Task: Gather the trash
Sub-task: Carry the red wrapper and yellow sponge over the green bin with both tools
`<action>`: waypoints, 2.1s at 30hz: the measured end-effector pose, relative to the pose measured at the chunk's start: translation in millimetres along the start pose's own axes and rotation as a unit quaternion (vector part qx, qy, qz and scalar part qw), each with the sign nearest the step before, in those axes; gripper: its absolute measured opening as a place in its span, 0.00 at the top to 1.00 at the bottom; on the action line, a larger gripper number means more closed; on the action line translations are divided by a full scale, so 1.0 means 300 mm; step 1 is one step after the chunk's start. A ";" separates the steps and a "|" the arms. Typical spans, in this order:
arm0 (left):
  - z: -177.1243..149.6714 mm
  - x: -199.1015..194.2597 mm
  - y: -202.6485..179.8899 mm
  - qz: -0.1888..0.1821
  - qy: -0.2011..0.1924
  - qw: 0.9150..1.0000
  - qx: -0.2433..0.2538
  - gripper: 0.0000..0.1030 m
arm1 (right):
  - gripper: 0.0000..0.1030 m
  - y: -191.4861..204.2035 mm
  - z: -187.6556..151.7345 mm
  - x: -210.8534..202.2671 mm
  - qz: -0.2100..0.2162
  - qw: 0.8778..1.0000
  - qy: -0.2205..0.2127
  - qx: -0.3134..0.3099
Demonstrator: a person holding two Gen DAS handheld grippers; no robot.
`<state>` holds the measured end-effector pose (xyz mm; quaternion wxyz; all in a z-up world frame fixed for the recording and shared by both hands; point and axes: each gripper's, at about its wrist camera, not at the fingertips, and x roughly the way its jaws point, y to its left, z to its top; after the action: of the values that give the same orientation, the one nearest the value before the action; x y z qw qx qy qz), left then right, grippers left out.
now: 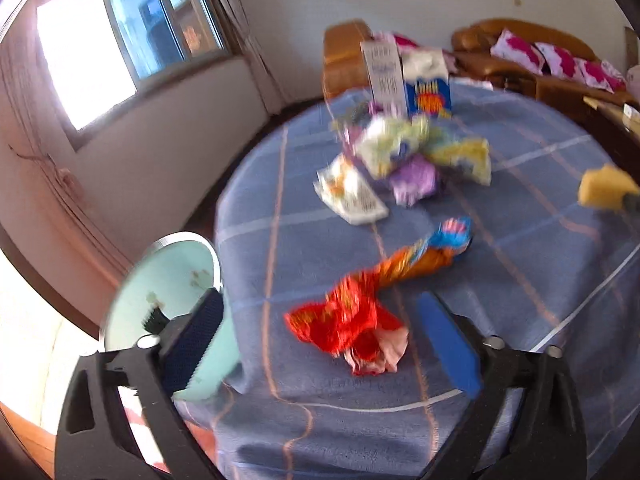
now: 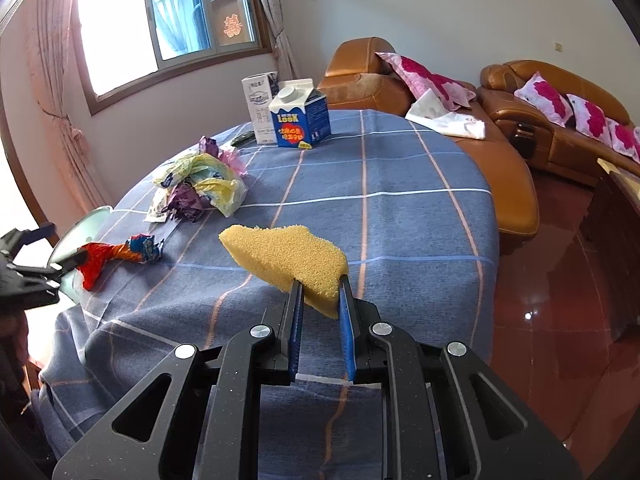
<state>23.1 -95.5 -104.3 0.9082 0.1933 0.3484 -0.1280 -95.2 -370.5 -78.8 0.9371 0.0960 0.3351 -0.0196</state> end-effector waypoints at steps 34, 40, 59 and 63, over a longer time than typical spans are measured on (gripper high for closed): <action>-0.031 -0.072 0.560 0.120 -0.043 0.982 -0.137 0.83 | 0.83 0.514 0.340 0.281 0.106 0.987 -0.017 -0.121; -0.050 -0.047 0.619 0.142 -0.035 0.978 -0.148 0.83 | 0.83 0.589 0.381 0.347 0.117 0.983 -0.010 -0.139; -0.106 -0.009 0.753 0.199 -0.012 0.965 -0.171 0.83 | 0.83 0.858 0.426 0.528 0.146 0.968 0.021 -0.201; -0.111 0.002 0.755 0.204 -0.006 0.964 -0.170 0.83 | 0.83 0.898 0.428 0.544 0.152 0.965 0.022 -0.211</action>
<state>87.3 121.3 -68.0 0.9365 0.1022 0.3130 0.1205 138.5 -126.7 -39.7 0.9207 -0.0535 0.3333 0.1960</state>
